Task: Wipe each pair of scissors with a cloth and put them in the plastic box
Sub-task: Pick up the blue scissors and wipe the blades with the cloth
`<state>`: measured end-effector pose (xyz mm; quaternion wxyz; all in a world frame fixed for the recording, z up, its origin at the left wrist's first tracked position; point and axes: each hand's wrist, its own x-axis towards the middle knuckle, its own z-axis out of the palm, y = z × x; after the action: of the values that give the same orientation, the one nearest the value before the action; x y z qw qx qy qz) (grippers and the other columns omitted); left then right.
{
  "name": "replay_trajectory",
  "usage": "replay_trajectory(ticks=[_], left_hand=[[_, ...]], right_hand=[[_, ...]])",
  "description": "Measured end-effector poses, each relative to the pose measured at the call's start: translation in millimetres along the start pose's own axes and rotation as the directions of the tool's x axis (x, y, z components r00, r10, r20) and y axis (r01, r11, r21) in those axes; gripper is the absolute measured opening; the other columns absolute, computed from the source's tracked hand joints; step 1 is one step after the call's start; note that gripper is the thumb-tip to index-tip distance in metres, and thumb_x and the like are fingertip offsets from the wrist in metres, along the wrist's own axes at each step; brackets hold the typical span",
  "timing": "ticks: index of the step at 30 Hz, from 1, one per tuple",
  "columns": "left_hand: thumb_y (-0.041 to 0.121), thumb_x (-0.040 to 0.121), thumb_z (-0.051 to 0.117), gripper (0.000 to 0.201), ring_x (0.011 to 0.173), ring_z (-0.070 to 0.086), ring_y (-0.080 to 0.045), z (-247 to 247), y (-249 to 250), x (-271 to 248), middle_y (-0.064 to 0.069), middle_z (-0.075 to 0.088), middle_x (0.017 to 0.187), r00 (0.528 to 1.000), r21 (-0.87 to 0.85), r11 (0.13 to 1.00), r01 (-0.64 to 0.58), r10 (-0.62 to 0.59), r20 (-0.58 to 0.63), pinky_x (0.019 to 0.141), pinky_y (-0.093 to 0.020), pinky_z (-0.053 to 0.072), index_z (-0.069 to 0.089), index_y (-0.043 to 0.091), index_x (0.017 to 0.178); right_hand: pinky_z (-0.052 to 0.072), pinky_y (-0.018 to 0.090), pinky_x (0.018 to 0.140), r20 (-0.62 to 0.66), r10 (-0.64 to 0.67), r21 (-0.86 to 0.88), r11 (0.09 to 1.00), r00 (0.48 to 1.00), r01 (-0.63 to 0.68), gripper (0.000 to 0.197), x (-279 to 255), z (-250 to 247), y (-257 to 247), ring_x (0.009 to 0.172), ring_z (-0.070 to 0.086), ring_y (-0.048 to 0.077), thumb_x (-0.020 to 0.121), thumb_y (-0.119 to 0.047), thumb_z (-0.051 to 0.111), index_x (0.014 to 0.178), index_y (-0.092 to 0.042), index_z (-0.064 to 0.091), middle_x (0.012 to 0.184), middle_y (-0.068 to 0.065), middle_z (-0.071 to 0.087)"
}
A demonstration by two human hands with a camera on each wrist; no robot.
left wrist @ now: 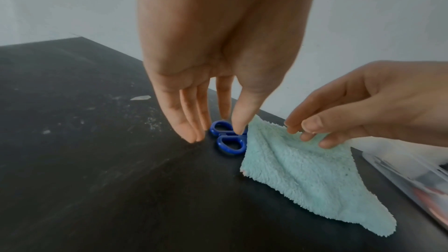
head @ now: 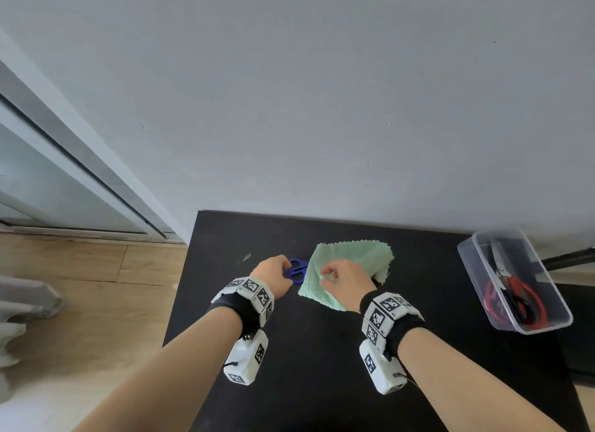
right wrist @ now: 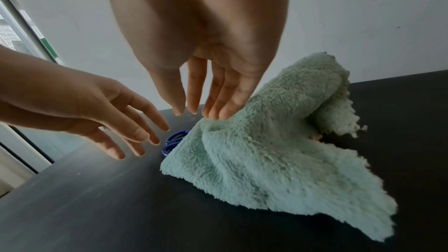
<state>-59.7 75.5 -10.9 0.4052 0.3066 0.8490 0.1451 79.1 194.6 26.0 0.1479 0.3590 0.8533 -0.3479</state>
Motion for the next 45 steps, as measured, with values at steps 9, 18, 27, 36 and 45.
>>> replay_trajectory(ticks=[9, 18, 27, 36, 45], left_hand=[[0.019, 0.082, 0.063, 0.052, 0.113, 0.044, -0.020, 9, 11, 23, -0.002, 0.038, 0.125, 0.999, 0.210, 0.976, -0.050, 0.052, -0.004, 0.075, -0.033, 0.048, 0.044, 0.024, 0.130], [0.021, 0.077, 0.069, 0.046, 0.109, 0.044, -0.019, 11, 12, 29, 0.000, 0.044, 0.115, 0.997, 0.216, 0.974, -0.074, 0.078, -0.008, 0.072, -0.032, 0.044, 0.047, 0.020, 0.117], [0.011, 0.074, 0.066, 0.029, 0.070, 0.054, -0.021, 4, 1, 24, 0.004, 0.054, 0.071, 0.997, -0.027, 0.998, -0.049, 0.050, 0.051, 0.059, -0.027, 0.040, 0.043, 0.019, 0.090], [0.001, 0.072, 0.075, 0.032, 0.066, 0.067, -0.027, -29, -27, -12, -0.014, 0.068, 0.085, 0.999, -0.362, 0.932, 0.031, -0.044, -0.028, 0.058, -0.034, 0.058, 0.049, 0.013, 0.087], [-0.005, 0.072, 0.077, 0.035, 0.057, 0.069, -0.015, -49, 19, -63, -0.012, 0.069, 0.070, 0.996, -0.682, 0.726, -0.091, 0.055, -0.073, 0.053, -0.024, 0.055, 0.047, 0.005, 0.086]], right_hand=[[0.046, 0.025, 0.090, -0.034, -0.043, 0.062, 0.997, 0.999, 0.045, 0.019, 11, -4, 5, 0.095, 0.057, 0.010, 0.091, -0.021, 0.058, 0.107, -0.017, 0.067, 0.109, -0.004, 0.063], [0.049, 0.025, 0.085, -0.063, -0.062, 0.087, 0.994, 0.996, 0.068, 0.018, 13, -2, 12, 0.090, 0.057, 0.009, 0.090, -0.025, 0.060, 0.104, -0.018, 0.067, 0.104, -0.004, 0.064], [0.043, 0.019, 0.083, -0.066, -0.039, 0.104, 0.993, 0.997, 0.046, 0.017, 4, 0, 14, 0.092, 0.057, 0.009, 0.091, -0.024, 0.059, 0.105, -0.017, 0.067, 0.104, -0.005, 0.062], [0.042, 0.020, 0.082, -0.066, -0.011, 0.099, 0.995, 0.998, 0.018, 0.018, -5, -4, 4, 0.093, 0.057, 0.010, 0.091, -0.024, 0.057, 0.106, -0.018, 0.066, 0.101, -0.005, 0.064], [0.046, 0.023, 0.082, -0.131, -0.101, 0.268, 0.954, 0.986, 0.133, 0.024, -21, -21, -22, 0.090, 0.059, 0.012, 0.088, -0.028, 0.064, 0.107, -0.013, 0.066, 0.103, -0.001, 0.066]])
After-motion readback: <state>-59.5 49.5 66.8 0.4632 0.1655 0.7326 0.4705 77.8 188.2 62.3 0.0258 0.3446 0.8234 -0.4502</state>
